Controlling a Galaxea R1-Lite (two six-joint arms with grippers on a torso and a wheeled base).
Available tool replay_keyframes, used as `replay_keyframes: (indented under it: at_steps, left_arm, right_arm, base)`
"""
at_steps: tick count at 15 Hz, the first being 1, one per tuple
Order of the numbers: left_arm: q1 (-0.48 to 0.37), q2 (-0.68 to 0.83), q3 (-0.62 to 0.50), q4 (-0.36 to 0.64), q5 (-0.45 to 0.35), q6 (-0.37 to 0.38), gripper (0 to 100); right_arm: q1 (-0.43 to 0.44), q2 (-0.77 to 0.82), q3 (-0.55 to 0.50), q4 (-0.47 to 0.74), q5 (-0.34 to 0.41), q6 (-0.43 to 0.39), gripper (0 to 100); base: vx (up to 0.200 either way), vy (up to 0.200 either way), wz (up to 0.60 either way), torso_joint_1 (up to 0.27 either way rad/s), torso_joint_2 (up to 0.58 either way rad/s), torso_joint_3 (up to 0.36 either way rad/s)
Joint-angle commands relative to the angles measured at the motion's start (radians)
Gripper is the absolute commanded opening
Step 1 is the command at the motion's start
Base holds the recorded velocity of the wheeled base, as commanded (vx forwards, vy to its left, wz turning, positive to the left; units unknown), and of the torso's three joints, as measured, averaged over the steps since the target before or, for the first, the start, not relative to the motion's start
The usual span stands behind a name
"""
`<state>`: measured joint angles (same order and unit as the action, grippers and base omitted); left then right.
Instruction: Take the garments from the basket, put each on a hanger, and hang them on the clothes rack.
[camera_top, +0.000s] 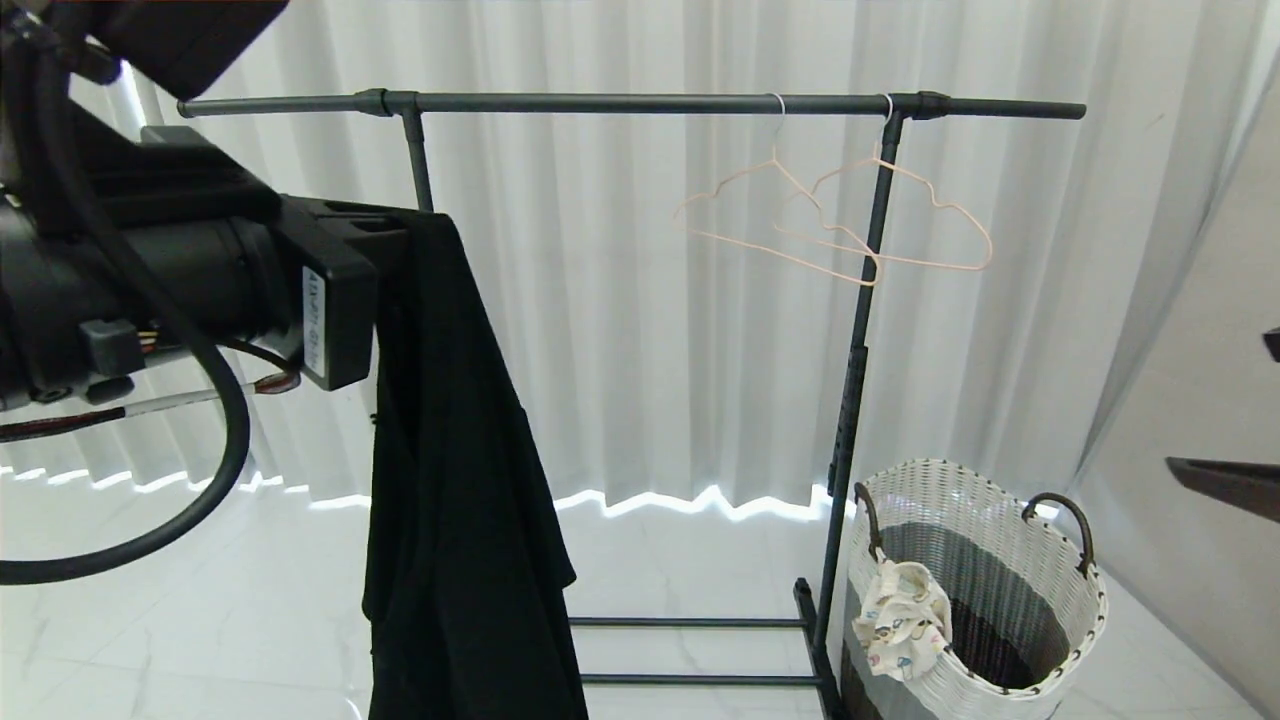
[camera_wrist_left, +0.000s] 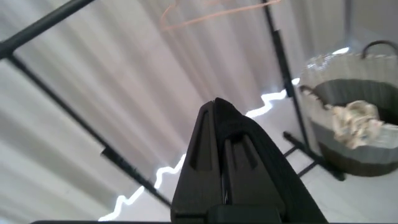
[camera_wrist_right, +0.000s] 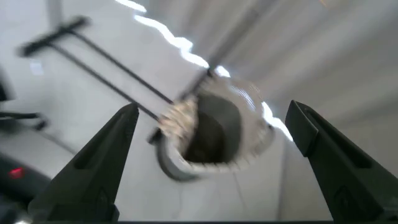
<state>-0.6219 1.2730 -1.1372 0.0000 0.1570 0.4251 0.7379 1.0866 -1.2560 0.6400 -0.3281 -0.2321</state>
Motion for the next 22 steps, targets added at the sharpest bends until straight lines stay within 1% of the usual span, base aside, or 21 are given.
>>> replay_keyframes:
  at_steps: [1, 2, 3, 4, 5, 7, 8, 9, 10, 11, 12, 13, 14, 15, 16, 20, 22]
  left_arm:
    - [0.106, -0.064, 0.083, 0.000, 0.015, 0.001, 0]
    - [0.154, -0.090, 0.117, 0.002, 0.013, 0.001, 0]
    - [0.202, -0.109, 0.148, 0.002, 0.010, 0.001, 0]
    - [0.238, -0.122, 0.172, 0.002, 0.010, 0.000, 0]
    - [0.260, -0.126, 0.194, 0.002, 0.010, -0.005, 0]
    - [0.274, -0.135, 0.226, 0.002, 0.010, -0.020, 0]
    - [0.274, -0.149, 0.255, 0.002, 0.009, -0.035, 0]
    - [0.274, -0.156, 0.266, 0.002, 0.007, -0.040, 0]
    - [0.274, -0.170, 0.289, 0.002, -0.011, -0.052, 0]
    - [0.274, -0.185, 0.307, 0.002, -0.039, -0.075, 0]
    - [0.269, -0.192, 0.310, 0.002, -0.057, -0.120, 0]
    - [0.268, -0.195, 0.307, 0.002, -0.079, -0.174, 0]
    - [0.264, -0.201, 0.306, 0.002, -0.096, -0.207, 0]
    - [0.264, -0.208, 0.307, 0.000, -0.103, -0.224, 0]
    - [0.264, -0.218, 0.307, 0.000, -0.106, -0.224, 0]
    - [0.264, -0.227, 0.310, 0.000, -0.128, -0.226, 0]
    - [0.268, -0.227, 0.326, 0.000, -0.126, -0.226, 0]
  right_arm:
    - [-0.301, -0.060, 0.006, 0.069, -0.020, -0.006, 100]
    - [-0.405, -0.060, 0.018, 0.093, -0.037, -0.029, 100]
    - [-0.483, -0.063, 0.043, 0.089, -0.043, -0.075, 100]
    - [-0.542, -0.074, 0.075, 0.072, -0.045, -0.108, 100]
    - [-0.569, -0.083, 0.118, 0.047, -0.048, -0.116, 100]
    - [-0.583, -0.111, 0.214, -0.037, -0.058, -0.116, 100]
    - [-0.591, -0.122, 0.280, -0.123, -0.075, -0.122, 100]
    - [-0.591, -0.123, 0.297, -0.149, -0.078, -0.130, 100]
    - [-0.591, -0.125, 0.326, -0.195, -0.078, -0.142, 100]
    - [-0.591, -0.125, 0.348, -0.244, -0.074, -0.142, 100]
    - [-0.591, -0.123, 0.349, -0.267, -0.063, -0.136, 100]
    - [-0.591, -0.123, 0.348, -0.278, -0.054, -0.128, 100]
    - [-0.591, -0.123, 0.349, -0.278, -0.051, -0.108, 100]
    - [-0.591, -0.123, 0.349, -0.278, -0.051, -0.082, 100]
    - [-0.591, -0.123, 0.348, -0.278, -0.051, -0.070, 100]
    - [-0.591, -0.120, 0.348, -0.280, -0.051, -0.067, 100]
    - [-0.591, -0.122, 0.348, -0.280, -0.051, -0.065, 100]
  base:
    - [0.000, 0.000, 0.00, 0.000, 0.00, 0.000]
    - [0.000, 0.000, 0.00, 0.000, 0.00, 0.000]
    - [0.000, 0.000, 0.00, 0.000, 0.00, 0.000]
    - [0.000, 0.000, 0.00, 0.000, 0.00, 0.000]
    - [0.000, 0.000, 0.00, 0.000, 0.00, 0.000]
    - [0.000, 0.000, 0.00, 0.000, 0.00, 0.000]
    - [0.000, 0.000, 0.00, 0.000, 0.00, 0.000]
    - [0.000, 0.000, 0.00, 0.000, 0.00, 0.000]
    - [0.000, 0.000, 0.00, 0.000, 0.00, 0.000]
    - [0.000, 0.000, 0.00, 0.000, 0.00, 0.000]
    - [0.000, 0.000, 0.00, 0.000, 0.00, 0.000]
    - [0.000, 0.000, 0.00, 0.000, 0.00, 0.000]
    - [0.000, 0.000, 0.00, 0.000, 0.00, 0.000]
    - [0.000, 0.000, 0.00, 0.000, 0.00, 0.000]
    - [0.000, 0.000, 0.00, 0.000, 0.00, 0.000]
    - [0.000, 0.000, 0.00, 0.000, 0.00, 0.000]
    - [0.000, 0.000, 0.00, 0.039, -0.14, -0.144]
